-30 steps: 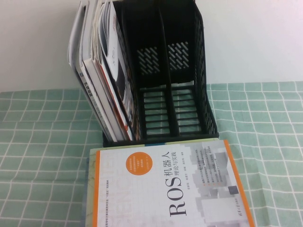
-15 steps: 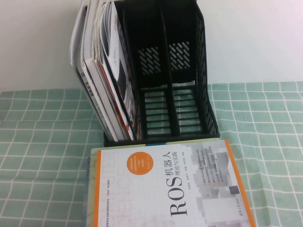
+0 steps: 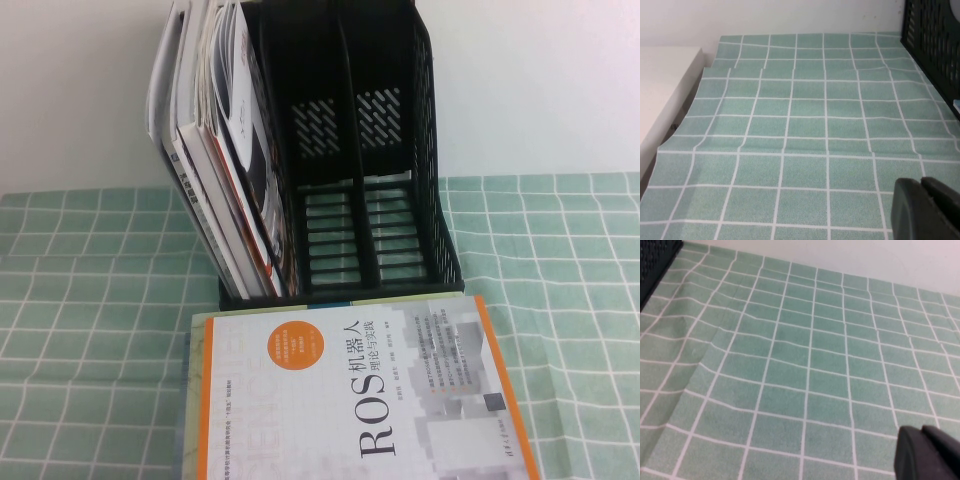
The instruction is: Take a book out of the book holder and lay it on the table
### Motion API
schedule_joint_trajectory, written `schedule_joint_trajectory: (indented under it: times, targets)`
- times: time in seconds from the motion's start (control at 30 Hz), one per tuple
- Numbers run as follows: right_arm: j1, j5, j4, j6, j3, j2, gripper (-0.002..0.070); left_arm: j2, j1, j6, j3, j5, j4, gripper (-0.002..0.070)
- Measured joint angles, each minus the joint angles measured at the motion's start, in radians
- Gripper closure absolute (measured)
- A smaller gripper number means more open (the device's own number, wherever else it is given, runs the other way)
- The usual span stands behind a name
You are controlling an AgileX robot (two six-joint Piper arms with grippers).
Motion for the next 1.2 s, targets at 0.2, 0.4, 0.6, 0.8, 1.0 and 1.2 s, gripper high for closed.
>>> schedule_joint_trajectory:
  times: [0.2,0.4,0.6,0.8,1.0,1.2]
  targets:
    - [0.0,0.0,-0.004,0.0,0.0,0.0,0.0678,0.0,0.0,0.002,0.0,-0.002,0.008,0.0678]
    - [0.0,-0.03,-0.006,0.0,0.0,0.0,0.0678,0.0,0.0,-0.008,0.002,-0.102,0.01,0.0678]
    - [0.0,-0.235,-0.008,0.0,0.0,0.0,0.0678,0.0,0.0,-0.017,0.002,-0.377,0.012,0.0678]
    - [0.0,-0.401,-0.012,0.0,0.0,0.0,0.0678,0.0,0.0,-0.018,0.002,-0.585,0.014,0.0678]
    - [0.0,-0.435,-0.014,0.0,0.0,0.0,0.0678,0.0,0.0,-0.018,0.002,-0.613,0.023,0.0678]
    - [0.0,-0.451,-0.017,0.0,0.0,0.0,0.0678,0.0,0.0,-0.117,0.002,-0.617,0.025,0.0678]
